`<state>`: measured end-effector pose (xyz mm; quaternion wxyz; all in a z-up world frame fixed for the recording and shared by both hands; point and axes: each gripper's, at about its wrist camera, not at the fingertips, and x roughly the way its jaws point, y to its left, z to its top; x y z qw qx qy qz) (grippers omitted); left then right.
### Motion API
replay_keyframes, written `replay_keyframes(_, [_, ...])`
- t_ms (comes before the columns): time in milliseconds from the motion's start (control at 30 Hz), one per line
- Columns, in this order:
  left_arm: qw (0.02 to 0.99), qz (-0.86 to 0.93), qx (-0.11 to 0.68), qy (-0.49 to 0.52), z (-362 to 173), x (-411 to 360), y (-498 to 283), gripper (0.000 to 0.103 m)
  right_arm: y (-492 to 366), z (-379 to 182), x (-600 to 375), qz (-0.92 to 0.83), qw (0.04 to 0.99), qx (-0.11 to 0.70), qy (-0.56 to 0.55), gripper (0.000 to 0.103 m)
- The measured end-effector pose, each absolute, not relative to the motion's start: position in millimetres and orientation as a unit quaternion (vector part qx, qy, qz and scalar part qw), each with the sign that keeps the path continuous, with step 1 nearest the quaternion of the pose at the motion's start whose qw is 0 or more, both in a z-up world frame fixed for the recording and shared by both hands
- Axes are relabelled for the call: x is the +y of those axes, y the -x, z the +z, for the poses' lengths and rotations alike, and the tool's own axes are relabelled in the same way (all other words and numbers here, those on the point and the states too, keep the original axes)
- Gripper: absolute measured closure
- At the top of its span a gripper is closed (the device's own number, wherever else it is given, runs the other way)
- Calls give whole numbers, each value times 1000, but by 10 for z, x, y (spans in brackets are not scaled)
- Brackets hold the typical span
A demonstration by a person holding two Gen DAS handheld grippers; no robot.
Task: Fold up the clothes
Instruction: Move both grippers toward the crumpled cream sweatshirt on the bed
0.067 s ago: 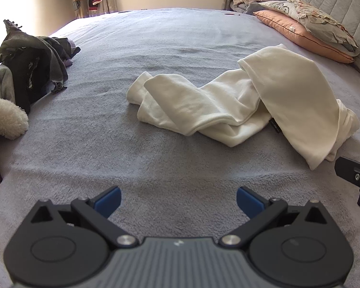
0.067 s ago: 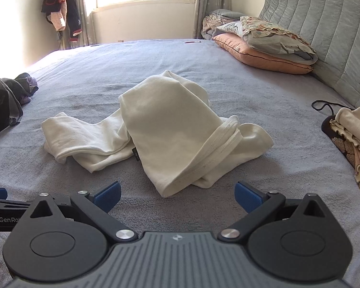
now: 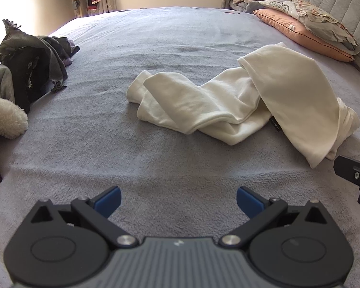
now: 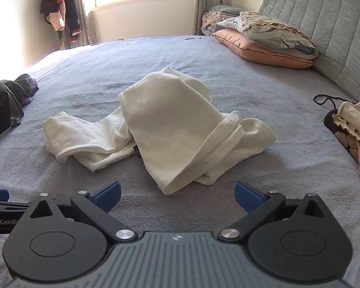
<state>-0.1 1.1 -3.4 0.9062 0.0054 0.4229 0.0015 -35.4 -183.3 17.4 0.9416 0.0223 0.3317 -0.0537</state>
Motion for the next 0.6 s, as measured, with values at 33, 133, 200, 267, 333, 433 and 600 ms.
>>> replay_keyframes(33, [905, 0, 426, -3, -48, 16, 2, 0, 350, 180, -1828, -55, 943, 327, -18, 0])
replay_keyframes(133, [904, 2, 428, -5, -56, -33, 28, 0, 329, 178, -1829, -60, 947, 317, -5, 0])
replay_keyframes(200, [902, -3, 433, 1, -74, 16, -1, 0, 299, 145, -1854, -65, 946, 318, 4, 0])
replay_keyframes(267, [900, 0, 436, 2, -47, 20, -15, 0, 317, 139, -1808, -68, 947, 313, 14, 0])
replay_keyframes(333, [899, 3, 437, 0, -103, 34, -57, 0, 300, 125, -1785, -65, 943, 326, 4, 0])
replay_keyframes(433, [897, -4, 442, 6, -110, 46, -98, 0, 232, 135, -1798, -61, 935, 348, -17, 0])
replay_keyframes(600, [898, -5, 441, 11, -125, 70, -127, 0, 247, 139, -1780, -65, 934, 350, -15, 0])
